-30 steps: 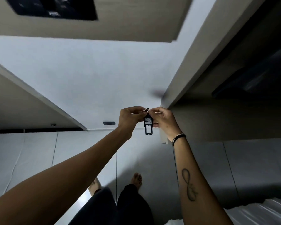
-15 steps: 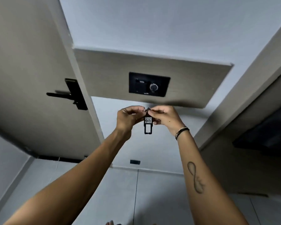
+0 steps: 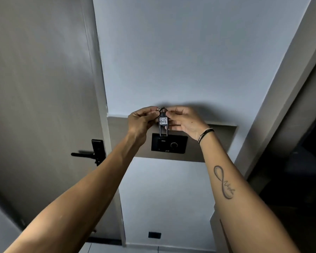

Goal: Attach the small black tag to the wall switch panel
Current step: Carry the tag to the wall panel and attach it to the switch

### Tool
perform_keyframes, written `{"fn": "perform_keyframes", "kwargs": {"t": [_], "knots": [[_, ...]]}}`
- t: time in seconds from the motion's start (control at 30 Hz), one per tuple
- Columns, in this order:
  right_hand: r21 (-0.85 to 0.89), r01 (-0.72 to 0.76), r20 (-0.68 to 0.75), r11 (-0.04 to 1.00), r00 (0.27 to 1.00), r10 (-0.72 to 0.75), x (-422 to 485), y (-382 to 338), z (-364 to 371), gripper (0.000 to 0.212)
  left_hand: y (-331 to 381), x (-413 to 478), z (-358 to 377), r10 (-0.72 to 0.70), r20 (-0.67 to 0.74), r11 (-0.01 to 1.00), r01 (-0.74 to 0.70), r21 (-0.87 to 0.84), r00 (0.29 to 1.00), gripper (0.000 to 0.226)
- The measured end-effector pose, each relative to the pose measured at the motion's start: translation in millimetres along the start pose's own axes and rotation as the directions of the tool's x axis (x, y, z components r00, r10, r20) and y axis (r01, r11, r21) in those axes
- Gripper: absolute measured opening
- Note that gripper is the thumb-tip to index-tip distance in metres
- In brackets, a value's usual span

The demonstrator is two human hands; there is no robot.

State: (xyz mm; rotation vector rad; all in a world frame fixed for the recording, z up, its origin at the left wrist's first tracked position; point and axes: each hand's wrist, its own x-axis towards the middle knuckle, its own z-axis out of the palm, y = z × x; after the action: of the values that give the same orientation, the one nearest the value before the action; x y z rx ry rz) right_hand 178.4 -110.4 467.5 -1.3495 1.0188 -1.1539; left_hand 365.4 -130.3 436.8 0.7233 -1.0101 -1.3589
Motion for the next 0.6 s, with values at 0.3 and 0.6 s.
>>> {"fn": "perform_keyframes", "kwargs": {"t": [0.3, 0.6], "knots": [[-0.092, 0.126, -0.133, 0.988, 0.982, -0.137, 11.0, -72.1, -8.0, 0.013, 59.0, 23.6, 41.0, 0.093, 0.055, 0.996, -0.092, -0.014, 0.994, 0.017], [-0.114, 0.183, -0.194, 0.977, 0.96, -0.202, 14.8, -84.2, -9.3, 0.017, 66.1, 36.2, 46.1, 0.117, 0.076, 0.993, -0.117, -0.003, 0.99, 0.029]]}}
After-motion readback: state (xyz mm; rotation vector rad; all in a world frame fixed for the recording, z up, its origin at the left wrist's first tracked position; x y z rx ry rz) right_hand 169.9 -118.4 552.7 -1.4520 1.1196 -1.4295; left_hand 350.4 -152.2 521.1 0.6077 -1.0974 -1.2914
